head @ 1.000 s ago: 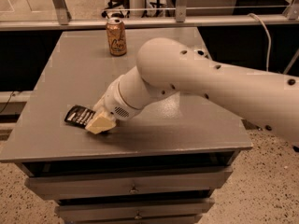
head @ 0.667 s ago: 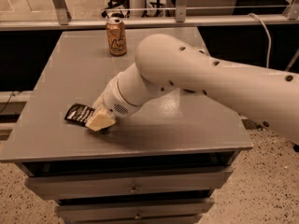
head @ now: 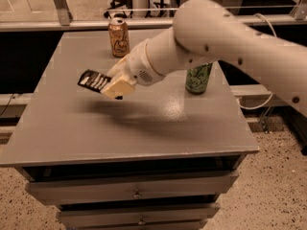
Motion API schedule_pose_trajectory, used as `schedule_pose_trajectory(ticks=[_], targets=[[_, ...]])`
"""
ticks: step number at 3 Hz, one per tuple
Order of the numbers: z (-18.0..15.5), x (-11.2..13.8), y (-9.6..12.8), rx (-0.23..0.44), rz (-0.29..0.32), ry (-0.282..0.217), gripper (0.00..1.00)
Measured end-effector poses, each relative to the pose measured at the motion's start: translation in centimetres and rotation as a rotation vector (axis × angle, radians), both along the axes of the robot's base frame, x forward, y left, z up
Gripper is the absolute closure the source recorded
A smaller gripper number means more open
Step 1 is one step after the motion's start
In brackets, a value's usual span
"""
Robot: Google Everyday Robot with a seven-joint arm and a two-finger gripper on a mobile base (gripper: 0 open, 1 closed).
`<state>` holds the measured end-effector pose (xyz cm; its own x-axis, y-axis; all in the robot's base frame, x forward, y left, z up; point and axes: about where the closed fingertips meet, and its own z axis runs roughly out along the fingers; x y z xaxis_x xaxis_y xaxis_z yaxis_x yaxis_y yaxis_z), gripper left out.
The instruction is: Pick rxbar chocolate
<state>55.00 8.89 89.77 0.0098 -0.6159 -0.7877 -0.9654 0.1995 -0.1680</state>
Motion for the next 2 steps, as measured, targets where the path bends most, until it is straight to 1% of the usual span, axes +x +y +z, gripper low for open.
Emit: schedule_pose_trajectory(ticks=[1, 2], targets=[[2.94, 1.49, -2.95, 0.084, -0.032, -0.046, 1.0], [3.64, 1.73, -3.51, 0.099, -0.038, -0.057, 1.0]])
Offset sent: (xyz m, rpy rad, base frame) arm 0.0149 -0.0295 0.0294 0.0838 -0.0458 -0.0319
